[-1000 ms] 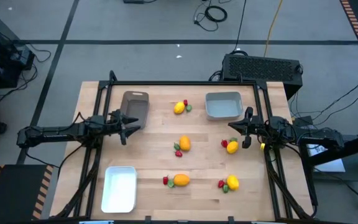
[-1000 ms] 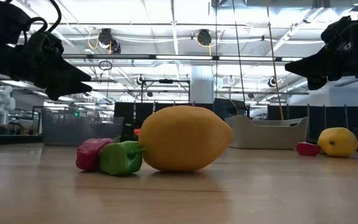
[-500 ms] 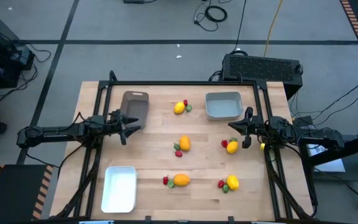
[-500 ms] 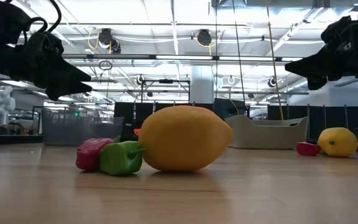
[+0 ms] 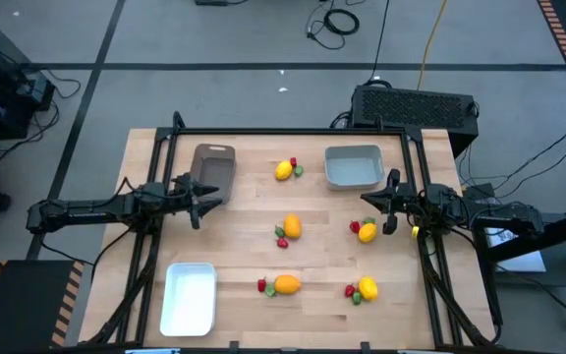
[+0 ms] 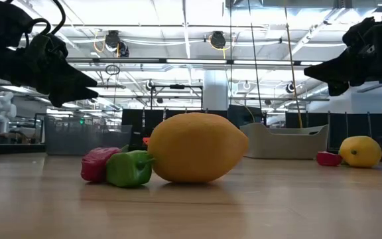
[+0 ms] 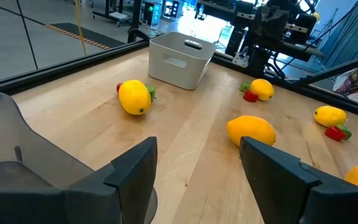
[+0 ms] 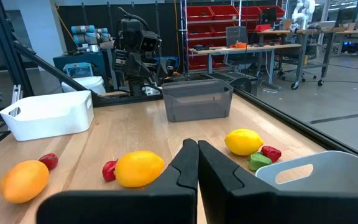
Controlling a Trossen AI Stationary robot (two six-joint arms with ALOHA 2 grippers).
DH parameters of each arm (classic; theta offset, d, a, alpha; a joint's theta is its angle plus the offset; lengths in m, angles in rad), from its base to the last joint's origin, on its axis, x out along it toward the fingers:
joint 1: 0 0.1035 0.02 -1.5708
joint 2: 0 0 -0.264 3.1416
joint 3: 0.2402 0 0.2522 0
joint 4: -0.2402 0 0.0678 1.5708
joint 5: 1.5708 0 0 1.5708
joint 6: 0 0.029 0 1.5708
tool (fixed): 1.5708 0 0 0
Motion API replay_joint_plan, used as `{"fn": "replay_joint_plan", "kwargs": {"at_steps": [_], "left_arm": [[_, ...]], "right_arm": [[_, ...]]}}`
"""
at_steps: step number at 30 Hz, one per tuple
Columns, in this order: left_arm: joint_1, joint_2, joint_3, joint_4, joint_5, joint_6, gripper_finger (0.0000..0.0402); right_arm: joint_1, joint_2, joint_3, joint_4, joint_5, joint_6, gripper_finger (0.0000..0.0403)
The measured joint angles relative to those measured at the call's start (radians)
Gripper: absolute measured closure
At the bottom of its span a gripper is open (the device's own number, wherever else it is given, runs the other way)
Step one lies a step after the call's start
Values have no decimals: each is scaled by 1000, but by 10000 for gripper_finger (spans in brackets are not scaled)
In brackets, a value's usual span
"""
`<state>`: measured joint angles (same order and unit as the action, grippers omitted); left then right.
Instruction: Sort produce into baskets
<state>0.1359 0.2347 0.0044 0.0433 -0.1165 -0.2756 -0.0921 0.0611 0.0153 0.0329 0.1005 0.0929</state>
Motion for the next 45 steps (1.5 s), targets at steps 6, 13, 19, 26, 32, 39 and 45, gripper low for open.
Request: {"fn": "replay_joint_plan", "kwargs": {"at_steps": [6, 13, 19, 26, 32, 39, 45], "left_arm": [[0, 0, 0, 0, 0, 0, 165], [0, 0, 0, 1, 0, -5, 165], [0, 0, 0, 12, 1, -28, 165], [0, 0, 0, 68, 2, -61, 165], [0, 0, 0, 136, -6, -58, 165], [0, 8, 13, 192, -5, -102, 165], [-1, 92, 124, 185, 3, -60, 165]], "right_arm": [[0, 0, 0, 0, 0, 0, 403], [0, 0, 0, 0, 0, 0, 403], [0, 0, 0, 0, 0, 41, 403], [0, 0, -1, 11, 5, 81, 403], [0, 0, -1, 29, 5, 79, 403], [0, 0, -1, 171, 12, 34, 403], [0, 19, -1, 357, 13, -43, 402]]}}
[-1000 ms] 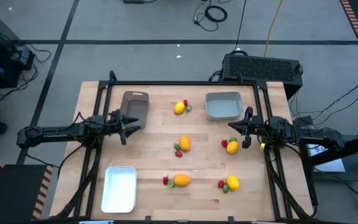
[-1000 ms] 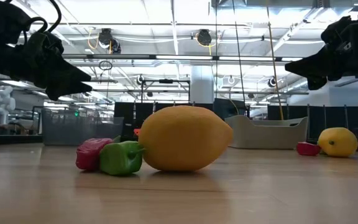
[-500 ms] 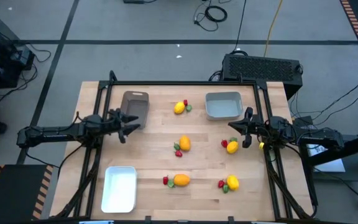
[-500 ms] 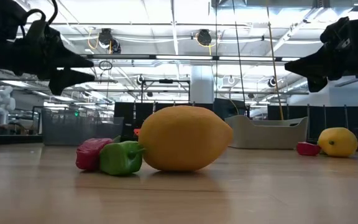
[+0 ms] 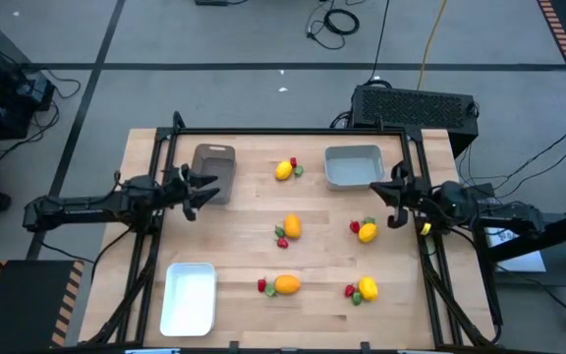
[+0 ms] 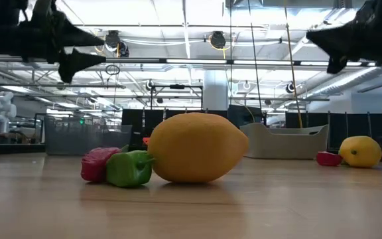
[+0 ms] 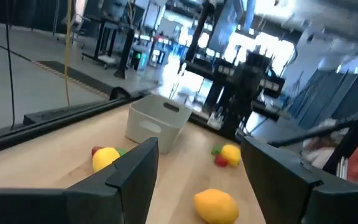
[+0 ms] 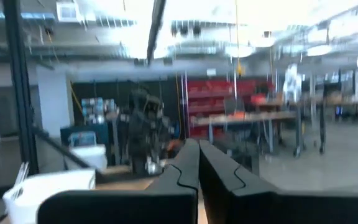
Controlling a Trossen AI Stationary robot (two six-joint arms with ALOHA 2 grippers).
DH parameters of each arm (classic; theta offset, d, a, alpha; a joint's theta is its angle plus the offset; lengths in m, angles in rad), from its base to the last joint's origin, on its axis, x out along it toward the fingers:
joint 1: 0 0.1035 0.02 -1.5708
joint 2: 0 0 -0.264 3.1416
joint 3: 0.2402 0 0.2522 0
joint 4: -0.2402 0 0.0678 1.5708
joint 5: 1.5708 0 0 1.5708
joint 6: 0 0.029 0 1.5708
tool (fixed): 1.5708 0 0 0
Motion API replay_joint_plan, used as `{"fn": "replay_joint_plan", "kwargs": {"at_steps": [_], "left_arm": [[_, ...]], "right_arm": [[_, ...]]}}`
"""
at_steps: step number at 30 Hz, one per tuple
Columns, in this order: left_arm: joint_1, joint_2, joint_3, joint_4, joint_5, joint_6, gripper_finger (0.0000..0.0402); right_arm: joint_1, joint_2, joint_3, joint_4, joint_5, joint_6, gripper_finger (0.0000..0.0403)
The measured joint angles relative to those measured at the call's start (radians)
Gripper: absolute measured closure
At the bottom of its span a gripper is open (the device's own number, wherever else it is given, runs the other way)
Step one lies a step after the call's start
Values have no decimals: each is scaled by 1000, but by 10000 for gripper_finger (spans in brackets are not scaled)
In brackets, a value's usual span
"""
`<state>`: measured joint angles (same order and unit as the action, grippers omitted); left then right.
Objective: Sort produce into baskets
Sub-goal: Put the lemon into the black bin
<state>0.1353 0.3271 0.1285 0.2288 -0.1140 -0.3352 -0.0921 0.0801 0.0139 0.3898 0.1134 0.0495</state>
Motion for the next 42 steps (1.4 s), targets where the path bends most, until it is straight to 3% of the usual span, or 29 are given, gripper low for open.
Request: {"fn": "replay_joint_plan", "kwargs": {"at_steps": [6, 13, 16, 22, 27, 34, 42], "left_arm": [[0, 200, 126, -37, 5, 36, 165], [0, 537, 353, -37, -14, 145, 165], [6, 696, 484, -63, -62, 187, 165], [48, 1005, 774, -190, -93, 194, 165], [88, 1205, 969, -265, -96, 185, 165], [165, 1368, 1128, -432, -84, 82, 153], [232, 1484, 1136, -452, -14, 91, 105]], "right_arm": [[0, 78, 1, 105, 0, -36, 373], [0, 222, 112, 97, -1, -106, 318], [0, 292, 193, 29, 16, -191, 294], [-3, 435, 359, -144, 206, -289, 253], [-11, 524, 457, -269, 188, -309, 218], [-10, 584, 481, -326, 140, -175, 168], [24, 595, 481, -381, 16, 49, 123]]}}
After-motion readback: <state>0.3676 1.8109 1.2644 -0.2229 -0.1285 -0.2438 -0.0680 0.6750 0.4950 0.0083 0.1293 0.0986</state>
